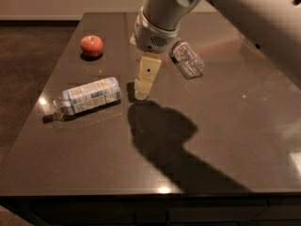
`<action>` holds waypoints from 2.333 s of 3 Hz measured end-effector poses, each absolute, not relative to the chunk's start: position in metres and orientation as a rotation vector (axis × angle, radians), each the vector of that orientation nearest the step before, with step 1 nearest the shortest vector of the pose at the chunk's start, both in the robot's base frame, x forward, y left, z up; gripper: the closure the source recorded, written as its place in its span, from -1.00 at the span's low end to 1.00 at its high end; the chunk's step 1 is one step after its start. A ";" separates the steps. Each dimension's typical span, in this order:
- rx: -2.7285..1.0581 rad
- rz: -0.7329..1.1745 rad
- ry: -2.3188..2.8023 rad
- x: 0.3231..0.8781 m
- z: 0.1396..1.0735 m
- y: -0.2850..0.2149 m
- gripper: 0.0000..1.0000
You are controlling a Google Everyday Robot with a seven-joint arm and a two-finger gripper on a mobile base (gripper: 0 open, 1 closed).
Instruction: Pick blue plastic bottle
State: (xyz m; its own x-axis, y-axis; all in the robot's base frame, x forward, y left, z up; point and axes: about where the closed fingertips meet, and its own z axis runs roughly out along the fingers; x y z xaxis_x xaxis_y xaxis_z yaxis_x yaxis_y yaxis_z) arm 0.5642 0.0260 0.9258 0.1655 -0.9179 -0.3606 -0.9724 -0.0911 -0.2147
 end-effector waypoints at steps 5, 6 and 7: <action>-2.296 0.193 1.733 0.562 0.855 0.131 -0.68; -2.324 0.186 1.754 0.561 0.850 0.136 -0.20; -2.333 0.203 1.755 0.558 0.859 0.136 0.41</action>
Offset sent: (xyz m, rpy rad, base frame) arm 0.0087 0.0858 -0.0528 -0.0631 0.0751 0.1341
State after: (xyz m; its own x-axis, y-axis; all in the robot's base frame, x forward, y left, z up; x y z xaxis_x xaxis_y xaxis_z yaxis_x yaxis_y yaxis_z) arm 0.5580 0.1362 0.8590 0.2791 -0.9304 -0.2375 -0.9601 -0.2656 -0.0878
